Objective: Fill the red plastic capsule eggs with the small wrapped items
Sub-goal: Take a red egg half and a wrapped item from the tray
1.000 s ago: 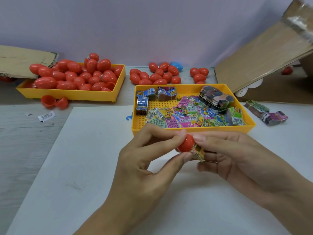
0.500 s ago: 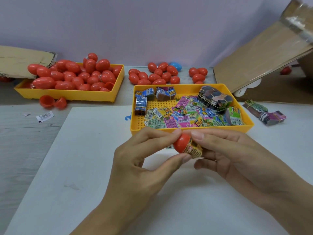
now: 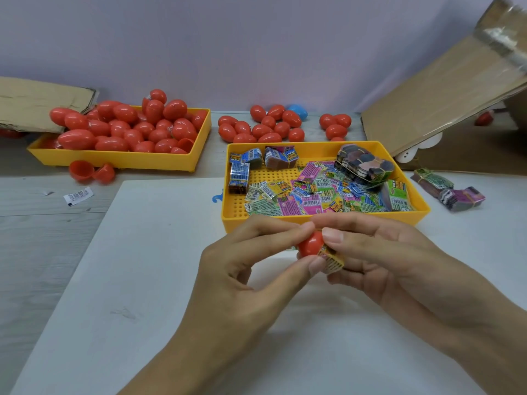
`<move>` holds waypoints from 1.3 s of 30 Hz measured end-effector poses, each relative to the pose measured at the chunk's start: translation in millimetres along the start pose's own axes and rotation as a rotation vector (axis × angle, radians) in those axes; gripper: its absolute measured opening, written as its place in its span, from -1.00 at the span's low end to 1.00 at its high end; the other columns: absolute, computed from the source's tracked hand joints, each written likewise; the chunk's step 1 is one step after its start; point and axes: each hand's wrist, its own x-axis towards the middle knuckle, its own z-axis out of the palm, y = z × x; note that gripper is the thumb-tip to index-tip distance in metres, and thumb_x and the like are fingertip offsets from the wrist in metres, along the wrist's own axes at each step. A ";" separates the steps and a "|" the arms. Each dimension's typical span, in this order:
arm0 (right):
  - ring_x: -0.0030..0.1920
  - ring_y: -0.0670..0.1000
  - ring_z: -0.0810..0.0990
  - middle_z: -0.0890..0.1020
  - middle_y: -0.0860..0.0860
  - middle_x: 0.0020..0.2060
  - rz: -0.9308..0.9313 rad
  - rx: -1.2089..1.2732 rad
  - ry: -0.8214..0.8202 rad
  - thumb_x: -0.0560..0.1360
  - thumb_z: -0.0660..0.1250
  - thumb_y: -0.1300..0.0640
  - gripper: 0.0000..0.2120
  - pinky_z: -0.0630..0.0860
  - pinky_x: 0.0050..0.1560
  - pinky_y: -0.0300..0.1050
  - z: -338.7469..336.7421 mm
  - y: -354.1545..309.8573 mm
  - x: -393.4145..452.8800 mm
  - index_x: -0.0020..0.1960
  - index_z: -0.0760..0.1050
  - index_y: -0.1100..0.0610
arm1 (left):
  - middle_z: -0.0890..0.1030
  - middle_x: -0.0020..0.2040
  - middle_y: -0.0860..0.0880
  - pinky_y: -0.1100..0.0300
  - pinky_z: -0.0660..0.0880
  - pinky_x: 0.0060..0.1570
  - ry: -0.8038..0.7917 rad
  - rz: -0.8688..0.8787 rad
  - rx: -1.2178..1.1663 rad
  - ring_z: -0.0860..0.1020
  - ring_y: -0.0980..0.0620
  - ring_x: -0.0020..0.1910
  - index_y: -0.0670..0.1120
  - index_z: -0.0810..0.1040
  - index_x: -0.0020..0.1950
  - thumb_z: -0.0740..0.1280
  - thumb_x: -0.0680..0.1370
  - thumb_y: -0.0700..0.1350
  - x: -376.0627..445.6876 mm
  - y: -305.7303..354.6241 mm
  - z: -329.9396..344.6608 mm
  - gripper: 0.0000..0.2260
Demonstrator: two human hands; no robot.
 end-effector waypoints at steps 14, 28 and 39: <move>-0.12 0.05 0.70 0.72 0.19 -0.06 0.022 -0.011 -0.043 0.32 0.54 0.10 -0.68 0.58 -0.31 -0.20 -2.4 0.1 -0.3 0.05 0.69 0.17 | 0.67 0.14 0.00 0.10 0.55 0.20 -0.035 -0.089 -0.106 0.62 -0.07 0.20 0.00 0.66 0.22 0.44 0.46 -0.12 -1.2 -0.6 0.3 -0.68; 0.00 -0.01 0.68 0.71 -0.01 -0.05 -0.441 -0.408 0.120 0.30 0.54 -0.04 -0.65 0.63 -0.19 -0.13 4.0 13.9 -3.5 0.06 0.64 -0.04 | 0.73 -0.07 -0.13 0.22 0.61 -0.08 0.038 -0.296 -0.306 0.71 -0.05 -0.07 -0.07 0.73 0.04 0.54 0.39 -0.14 3.4 5.4 -4.0 -0.77; -0.25 0.04 0.69 0.71 0.12 -0.22 -0.332 -0.321 0.026 0.36 0.45 0.09 -0.81 0.54 -0.39 -0.19 5.6 6.2 -5.0 -0.03 0.69 0.07 | 0.66 0.09 -0.08 0.24 0.58 0.02 0.014 -0.268 -0.323 0.66 -0.03 0.09 0.01 0.62 0.22 0.47 0.35 -0.14 0.5 5.6 -3.8 -0.57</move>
